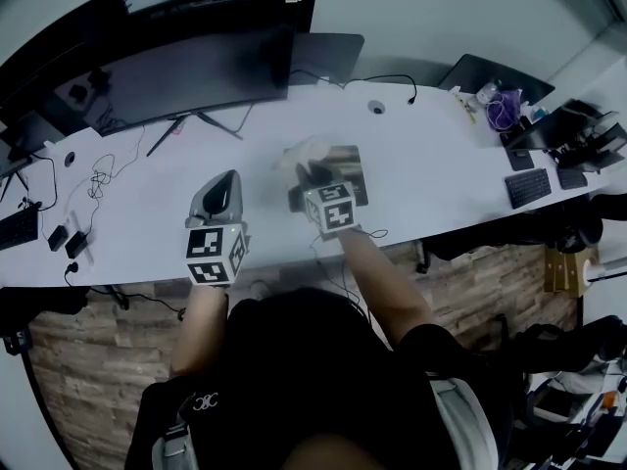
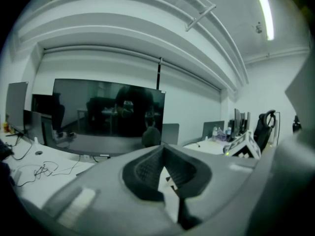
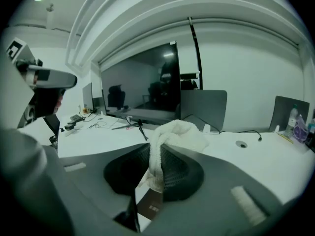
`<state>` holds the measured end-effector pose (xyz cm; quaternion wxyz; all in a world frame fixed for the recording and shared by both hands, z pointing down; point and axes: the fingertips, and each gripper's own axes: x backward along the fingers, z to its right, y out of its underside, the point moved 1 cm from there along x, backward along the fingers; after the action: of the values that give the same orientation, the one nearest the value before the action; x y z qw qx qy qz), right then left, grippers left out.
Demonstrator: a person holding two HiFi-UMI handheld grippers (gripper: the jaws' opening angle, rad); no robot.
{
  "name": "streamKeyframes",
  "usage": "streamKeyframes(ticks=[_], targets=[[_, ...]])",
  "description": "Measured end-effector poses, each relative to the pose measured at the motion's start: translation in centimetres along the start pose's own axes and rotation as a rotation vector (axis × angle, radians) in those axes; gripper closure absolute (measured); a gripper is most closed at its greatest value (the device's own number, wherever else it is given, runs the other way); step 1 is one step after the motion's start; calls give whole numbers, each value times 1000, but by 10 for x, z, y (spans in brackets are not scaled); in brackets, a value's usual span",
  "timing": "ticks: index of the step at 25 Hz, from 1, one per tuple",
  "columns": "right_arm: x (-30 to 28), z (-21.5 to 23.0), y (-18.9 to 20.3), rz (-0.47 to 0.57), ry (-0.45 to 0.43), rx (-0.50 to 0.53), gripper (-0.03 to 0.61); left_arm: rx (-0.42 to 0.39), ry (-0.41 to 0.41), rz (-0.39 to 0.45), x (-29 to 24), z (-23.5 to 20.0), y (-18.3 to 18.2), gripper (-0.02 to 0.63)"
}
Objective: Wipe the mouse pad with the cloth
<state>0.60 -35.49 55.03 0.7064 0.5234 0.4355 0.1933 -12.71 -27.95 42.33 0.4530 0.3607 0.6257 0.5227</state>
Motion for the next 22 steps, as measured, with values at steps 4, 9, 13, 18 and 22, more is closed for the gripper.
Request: streamKeyframes(ticks=[4,9,13,18,22], targets=[[-29,9,23,-84,-1,14,520,14,-26,-1,-3,-14,1,615],[-61,27,38,-153,30,7,520,17,-46,-5,-9,-30,0,615],[-76,37,52,-223,51,-65,520,5,-51,-12,-14,-35,-2,615],[-92,45,91,-373,84,-80,518,0,-53,-17,-18,-39,-5,615],[-94,54,96,-376,124,-21,518,-1,-57,-31,-18,-40,-1,615]])
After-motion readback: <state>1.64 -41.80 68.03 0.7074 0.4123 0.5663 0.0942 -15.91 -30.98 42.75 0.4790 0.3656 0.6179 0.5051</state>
